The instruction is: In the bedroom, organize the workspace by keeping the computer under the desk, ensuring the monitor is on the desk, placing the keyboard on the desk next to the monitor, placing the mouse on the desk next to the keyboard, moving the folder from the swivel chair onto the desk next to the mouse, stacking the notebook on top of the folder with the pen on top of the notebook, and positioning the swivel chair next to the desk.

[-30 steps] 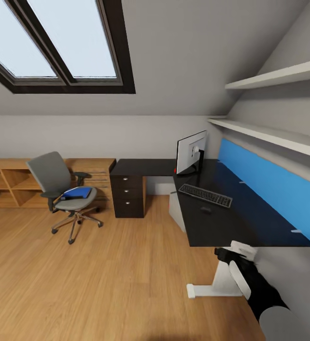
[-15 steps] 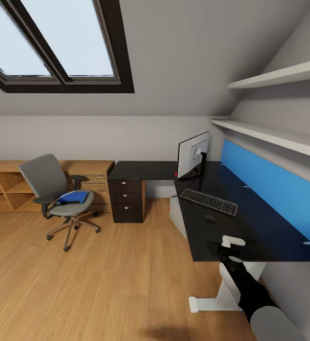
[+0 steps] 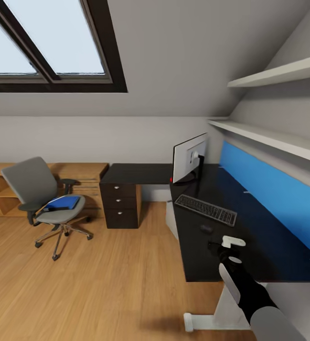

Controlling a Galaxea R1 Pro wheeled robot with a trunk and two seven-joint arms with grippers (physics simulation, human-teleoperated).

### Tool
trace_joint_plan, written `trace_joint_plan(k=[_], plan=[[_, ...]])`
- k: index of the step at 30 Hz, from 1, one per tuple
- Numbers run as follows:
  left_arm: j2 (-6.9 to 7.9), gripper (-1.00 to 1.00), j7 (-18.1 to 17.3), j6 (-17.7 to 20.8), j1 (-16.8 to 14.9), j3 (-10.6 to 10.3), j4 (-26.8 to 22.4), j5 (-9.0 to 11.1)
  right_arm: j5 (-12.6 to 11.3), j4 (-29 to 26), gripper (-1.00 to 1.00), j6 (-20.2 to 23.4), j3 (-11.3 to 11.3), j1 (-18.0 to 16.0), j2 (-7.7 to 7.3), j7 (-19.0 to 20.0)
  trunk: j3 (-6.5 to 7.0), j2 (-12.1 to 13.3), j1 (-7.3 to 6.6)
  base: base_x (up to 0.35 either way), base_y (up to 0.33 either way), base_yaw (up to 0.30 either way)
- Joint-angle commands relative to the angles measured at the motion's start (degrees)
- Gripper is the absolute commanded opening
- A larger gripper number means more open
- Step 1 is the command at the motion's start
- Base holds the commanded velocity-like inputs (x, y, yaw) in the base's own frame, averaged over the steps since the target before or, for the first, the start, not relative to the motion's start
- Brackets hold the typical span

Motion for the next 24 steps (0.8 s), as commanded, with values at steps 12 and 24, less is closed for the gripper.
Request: trace_joint_plan(k=[12,24], plan=[[0.11,1.0,0.09,-0.29,-0.03,0.18,0.07,0.42,-0.44,0.94,1.0,0.47,0.45,-0.02,-0.31,-0.35,-0.09,-0.07,0.04,0.225,-0.226,0.0],[-0.03,1.0,0.01,6.86,-0.01,0.2,-14.44,0.65,-0.38,10.21,1.0,3.36,0.55,-7.88,-0.13,-0.23,-0.09,-0.07,0.04,0.013,-0.014,0.0]])
